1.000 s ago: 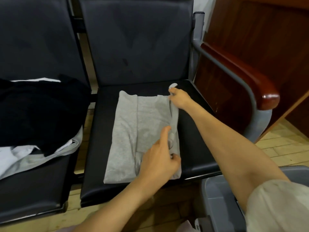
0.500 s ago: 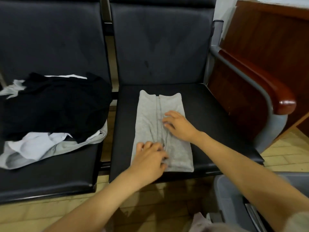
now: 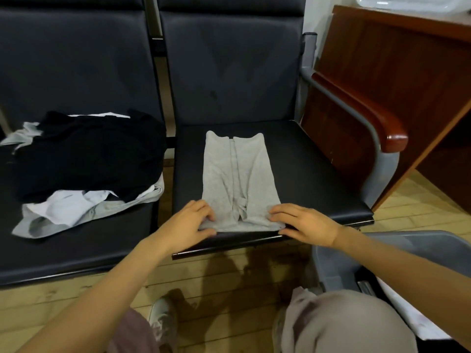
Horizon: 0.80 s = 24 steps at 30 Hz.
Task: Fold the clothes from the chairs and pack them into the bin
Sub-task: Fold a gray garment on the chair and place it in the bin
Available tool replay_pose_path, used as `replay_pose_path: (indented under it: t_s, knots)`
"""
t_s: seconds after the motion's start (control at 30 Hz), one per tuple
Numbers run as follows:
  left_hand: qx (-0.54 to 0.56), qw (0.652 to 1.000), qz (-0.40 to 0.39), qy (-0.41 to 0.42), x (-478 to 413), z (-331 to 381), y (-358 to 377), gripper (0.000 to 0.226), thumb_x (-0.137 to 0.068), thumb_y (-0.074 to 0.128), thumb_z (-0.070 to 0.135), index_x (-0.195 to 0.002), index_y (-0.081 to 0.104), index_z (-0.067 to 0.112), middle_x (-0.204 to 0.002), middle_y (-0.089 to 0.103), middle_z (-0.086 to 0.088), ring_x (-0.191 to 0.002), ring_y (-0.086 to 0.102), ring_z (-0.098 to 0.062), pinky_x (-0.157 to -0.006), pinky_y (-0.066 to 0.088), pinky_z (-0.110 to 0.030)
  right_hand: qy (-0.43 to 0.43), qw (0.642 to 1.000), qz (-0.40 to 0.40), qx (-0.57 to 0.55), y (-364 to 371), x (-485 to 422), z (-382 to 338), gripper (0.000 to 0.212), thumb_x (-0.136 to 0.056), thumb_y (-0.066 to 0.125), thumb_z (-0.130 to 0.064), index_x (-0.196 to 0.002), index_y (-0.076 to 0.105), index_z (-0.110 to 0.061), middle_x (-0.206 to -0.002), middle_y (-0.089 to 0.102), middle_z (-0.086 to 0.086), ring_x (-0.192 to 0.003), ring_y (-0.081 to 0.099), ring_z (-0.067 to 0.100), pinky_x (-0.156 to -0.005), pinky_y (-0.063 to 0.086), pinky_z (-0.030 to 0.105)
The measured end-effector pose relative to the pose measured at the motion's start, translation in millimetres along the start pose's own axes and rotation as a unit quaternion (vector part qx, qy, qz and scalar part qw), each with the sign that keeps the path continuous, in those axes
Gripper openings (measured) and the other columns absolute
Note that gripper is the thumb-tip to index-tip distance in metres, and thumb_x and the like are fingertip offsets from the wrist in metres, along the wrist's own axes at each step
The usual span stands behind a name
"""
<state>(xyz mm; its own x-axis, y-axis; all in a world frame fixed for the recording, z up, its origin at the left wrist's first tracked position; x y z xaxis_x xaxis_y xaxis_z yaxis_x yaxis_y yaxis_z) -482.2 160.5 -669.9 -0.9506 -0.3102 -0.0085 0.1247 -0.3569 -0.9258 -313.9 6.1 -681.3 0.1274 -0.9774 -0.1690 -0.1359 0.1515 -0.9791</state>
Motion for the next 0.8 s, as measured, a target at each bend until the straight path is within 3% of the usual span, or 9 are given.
replay_pose_path:
  t_s: [0.1,0.17,0.23,0.3,0.43,0.53,0.63,0.73,0.8]
  knots:
    - [-0.022,0.999,0.038,0.023,-0.2,-4.2,-4.1,0.017,-0.091,0.059,0.022,-0.107,0.061,0.017,-0.106,0.051,0.01,-0.102,0.047,-0.009,-0.091,0.043,-0.029,0.074,0.995,0.02,-0.06,-8.9,-5.2,5.7,0.036,-0.095,0.047,-0.036,-0.117,0.065,-0.015,-0.118,0.065,0.002,-0.105,0.064,0.019,-0.088,0.055,0.036]
    - [-0.009,0.998,0.063,0.019,-2.5,-2.3,-7.8,0.007,-0.09,0.058,0.02,-0.097,0.058,0.018,-0.091,0.053,0.01,-0.085,0.049,-0.007,-0.077,0.046,-0.029,0.124,0.986,0.021,-0.111,-18.4,-10.6,7.4,0.024,-0.095,0.054,-0.028,-0.112,0.065,-0.015,-0.108,0.067,0.001,-0.094,0.065,0.015,-0.083,0.055,0.036]
    - [0.095,0.992,0.076,-0.015,-5.0,-2.6,-16.4,0.005,-0.089,0.059,0.019,-0.088,0.054,0.018,-0.074,0.051,0.011,-0.066,0.046,-0.003,-0.063,0.041,-0.022,0.183,0.961,0.027,-0.204,-29.5,-15.4,11.7,0.01,-0.093,0.059,-0.018,-0.1,0.066,-0.018,-0.093,0.066,0.0,-0.081,0.062,0.014,-0.073,0.052,0.035]
    - [0.239,0.969,0.054,-0.032,-8.6,0.2,-25.0,0.005,-0.089,0.058,0.015,-0.086,0.055,0.013,-0.07,0.051,0.006,-0.061,0.044,-0.001,-0.06,0.037,-0.019,0.223,0.923,0.024,-0.311,-43.2,-22.6,13.3,0.008,-0.09,0.06,-0.015,-0.093,0.067,-0.016,-0.09,0.066,0.004,-0.085,0.062,0.023,-0.077,0.05,0.039]
    - [0.413,0.905,0.096,-0.034,-26.0,-0.2,-56.0,0.007,-0.092,0.056,0.011,-0.092,0.06,0.006,-0.09,0.059,-0.004,-0.085,0.057,-0.01,-0.072,0.044,-0.021,0.253,0.865,0.032,-0.432,-70.2,-46.4,19.9,0.014,-0.094,0.053,-0.01,-0.098,0.066,-0.006,-0.102,0.066,0.009,-0.099,0.064,0.022,-0.088,0.051,0.035]
    - [0.504,0.838,0.159,-0.135,-60.0,-25.1,-53.5,0.011,-0.092,0.06,0.02,-0.103,0.062,0.02,-0.108,0.064,-0.002,-0.102,0.062,-0.015,-0.084,0.051,-0.03,0.309,0.851,0.056,-0.422,-66.8,-71.6,48.2,0.013,-0.096,0.052,-0.017,-0.099,0.065,-0.019,-0.103,0.065,0.002,-0.099,0.063,0.017,-0.088,0.051,0.034]
    - [0.521,0.795,0.183,-0.25,-97.5,-54.4,-30.9,0.035,-0.091,0.063,0.026,-0.123,0.054,0.018,-0.122,0.059,-0.005,-0.108,0.059,-0.019,-0.095,0.05,-0.039,0.395,0.836,0.092,-0.37,-37.9,-82.7,95.1,0.013,-0.096,0.053,-0.023,-0.106,0.062,-0.022,-0.112,0.063,0.001,-0.104,0.059,0.016,-0.088,0.048,0.033]
    - [0.49,0.787,0.162,-0.337,-113.6,-73.2,-8.2,0.049,-0.092,0.062,0.029,-0.135,0.043,0.014,-0.131,0.051,-0.008,-0.11,0.052,-0.021,-0.091,0.046,-0.037,0.477,0.81,0.111,-0.323,-5.4,-77.1,122.3,0.03,-0.096,0.053,-0.031,-0.122,0.055,-0.017,-0.125,0.058,0.008,-0.102,0.054,0.017,-0.083,0.043,0.029]
    - [0.481,0.795,0.155,-0.336,-116.1,-81.2,2.0,0.064,-0.089,0.065,0.03,-0.143,0.034,0.018,-0.136,0.048,-0.006,-0.116,0.05,-0.024,-0.092,0.045,-0.038,0.505,0.771,0.14,-0.363,4.8,-74.2,126.1,0.045,-0.095,0.053,-0.042,-0.133,0.048,-0.017,-0.131,0.053,0.006,-0.11,0.052,0.019,-0.087,0.042,0.029]
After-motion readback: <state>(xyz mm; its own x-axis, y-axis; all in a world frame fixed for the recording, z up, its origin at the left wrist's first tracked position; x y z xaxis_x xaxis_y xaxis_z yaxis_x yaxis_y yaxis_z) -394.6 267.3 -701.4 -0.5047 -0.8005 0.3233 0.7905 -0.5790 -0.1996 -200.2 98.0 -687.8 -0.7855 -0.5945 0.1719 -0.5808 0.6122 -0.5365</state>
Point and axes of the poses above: each hand's wrist, its own x-axis away from the middle knuckle, its own y-axis out of the palm, z = x × y, the point moved 8 cm from there along -x, towards the middle knuckle
